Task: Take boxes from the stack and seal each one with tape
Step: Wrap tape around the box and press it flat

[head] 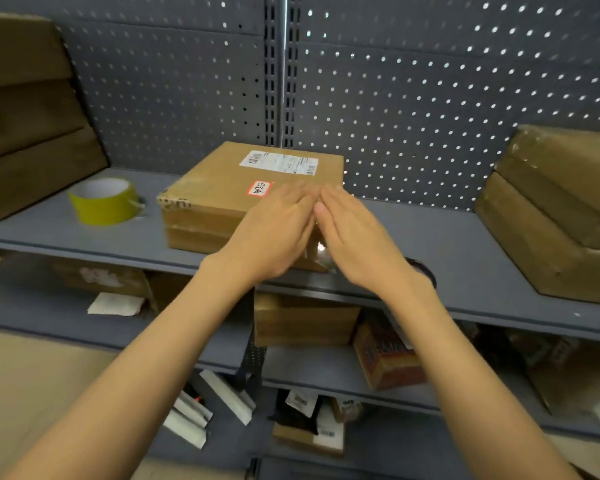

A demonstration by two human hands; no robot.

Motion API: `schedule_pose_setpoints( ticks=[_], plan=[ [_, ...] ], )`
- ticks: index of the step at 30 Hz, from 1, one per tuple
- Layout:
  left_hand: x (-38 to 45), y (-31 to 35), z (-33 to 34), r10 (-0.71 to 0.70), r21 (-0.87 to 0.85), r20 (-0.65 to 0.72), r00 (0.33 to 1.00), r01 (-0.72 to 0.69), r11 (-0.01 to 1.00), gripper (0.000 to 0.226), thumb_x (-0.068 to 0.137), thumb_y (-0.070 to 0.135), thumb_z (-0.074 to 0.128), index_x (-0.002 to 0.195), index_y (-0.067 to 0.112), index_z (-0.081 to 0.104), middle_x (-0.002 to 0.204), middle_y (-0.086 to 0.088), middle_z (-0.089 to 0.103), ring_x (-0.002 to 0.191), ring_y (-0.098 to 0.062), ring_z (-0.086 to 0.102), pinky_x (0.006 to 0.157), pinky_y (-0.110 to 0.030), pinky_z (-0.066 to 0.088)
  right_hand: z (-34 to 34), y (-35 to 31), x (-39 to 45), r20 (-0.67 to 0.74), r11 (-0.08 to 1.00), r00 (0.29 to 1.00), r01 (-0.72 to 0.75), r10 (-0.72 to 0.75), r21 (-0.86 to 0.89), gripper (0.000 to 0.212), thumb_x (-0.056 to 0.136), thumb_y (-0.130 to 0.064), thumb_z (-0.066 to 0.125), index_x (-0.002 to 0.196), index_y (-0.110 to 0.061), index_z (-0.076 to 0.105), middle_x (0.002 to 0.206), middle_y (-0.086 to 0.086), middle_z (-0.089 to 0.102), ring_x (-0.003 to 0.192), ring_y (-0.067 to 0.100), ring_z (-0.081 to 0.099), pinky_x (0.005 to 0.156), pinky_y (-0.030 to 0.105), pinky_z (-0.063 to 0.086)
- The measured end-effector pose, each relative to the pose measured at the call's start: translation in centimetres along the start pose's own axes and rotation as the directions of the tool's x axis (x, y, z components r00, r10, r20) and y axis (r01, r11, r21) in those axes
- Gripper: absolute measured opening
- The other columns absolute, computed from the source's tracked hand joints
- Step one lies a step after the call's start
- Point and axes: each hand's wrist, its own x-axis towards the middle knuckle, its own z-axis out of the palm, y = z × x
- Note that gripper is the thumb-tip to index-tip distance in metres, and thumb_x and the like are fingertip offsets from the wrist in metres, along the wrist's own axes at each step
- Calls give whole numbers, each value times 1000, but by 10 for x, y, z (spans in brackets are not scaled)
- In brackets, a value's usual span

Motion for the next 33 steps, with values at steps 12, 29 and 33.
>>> schedule_pose_setpoints(
  ticks=[12,29,33],
  plan=[
    [-1,-38,-16,-118,-38,152,981,125,991,45,104,34,28,141,17,47,144,1,48,132,-19,45,108,-36,35,1,29,-4,7,971,993,-113,114,209,47,106,-27,20,149,-10,30,155,2,29,144,12,23,112,18,12],
    [14,-40,8,228,179,172,958,-258,949,68,91,51,33,133,0,52,132,-17,58,116,-30,60,88,-37,51,25,45,3,-5,997,998,59,-59,58,67,93,-55,34,152,-26,16,160,-4,7,147,8,1,119,27,4],
    [14,-41,9,238,190,209,949,-278,942,74,87,55,33,135,0,50,136,-17,54,121,-31,56,92,-39,49,25,48,0,12,996,998,63,-64,68,75,90,-54,47,152,-29,11,160,-6,-1,147,9,-1,117,26,4]
  ],
)
